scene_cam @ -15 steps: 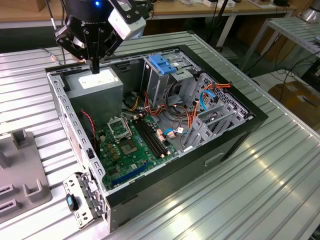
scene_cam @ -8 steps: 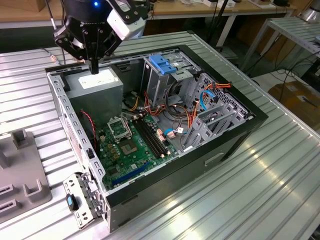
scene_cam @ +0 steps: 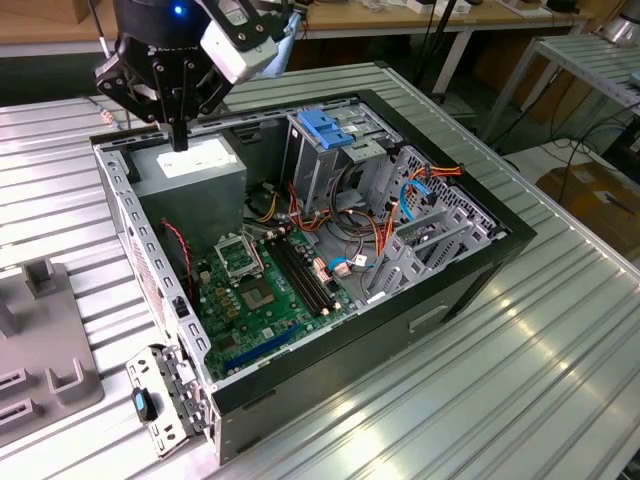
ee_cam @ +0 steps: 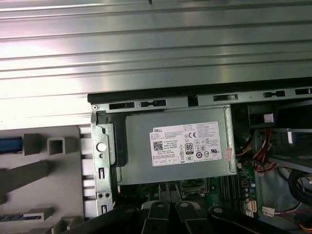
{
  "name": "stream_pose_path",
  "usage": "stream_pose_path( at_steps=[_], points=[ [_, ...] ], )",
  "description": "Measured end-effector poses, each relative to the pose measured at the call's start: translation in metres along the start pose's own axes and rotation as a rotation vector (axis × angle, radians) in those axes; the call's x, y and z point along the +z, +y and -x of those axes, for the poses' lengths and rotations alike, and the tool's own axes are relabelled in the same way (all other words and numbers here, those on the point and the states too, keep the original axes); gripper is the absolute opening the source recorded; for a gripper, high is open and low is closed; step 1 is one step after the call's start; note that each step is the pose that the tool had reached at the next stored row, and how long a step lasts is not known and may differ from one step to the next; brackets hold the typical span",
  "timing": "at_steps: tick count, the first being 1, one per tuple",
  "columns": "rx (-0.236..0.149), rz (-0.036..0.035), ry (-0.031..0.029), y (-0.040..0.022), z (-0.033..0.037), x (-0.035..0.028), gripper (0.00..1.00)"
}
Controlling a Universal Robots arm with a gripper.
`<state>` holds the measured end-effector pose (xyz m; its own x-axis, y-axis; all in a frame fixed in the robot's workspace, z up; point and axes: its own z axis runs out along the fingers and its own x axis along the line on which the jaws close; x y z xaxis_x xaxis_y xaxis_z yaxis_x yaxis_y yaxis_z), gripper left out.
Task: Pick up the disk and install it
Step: 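Reach for the disk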
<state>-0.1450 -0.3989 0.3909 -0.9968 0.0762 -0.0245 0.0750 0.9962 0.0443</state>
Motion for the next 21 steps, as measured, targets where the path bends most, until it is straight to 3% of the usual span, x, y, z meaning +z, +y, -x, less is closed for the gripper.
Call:
stream_pose_path(
  at_steps=[21],
  points=[
    [0.0,0.0,0.0,-0.0013,-0.0173,-0.0001,0.11]
  ],
)
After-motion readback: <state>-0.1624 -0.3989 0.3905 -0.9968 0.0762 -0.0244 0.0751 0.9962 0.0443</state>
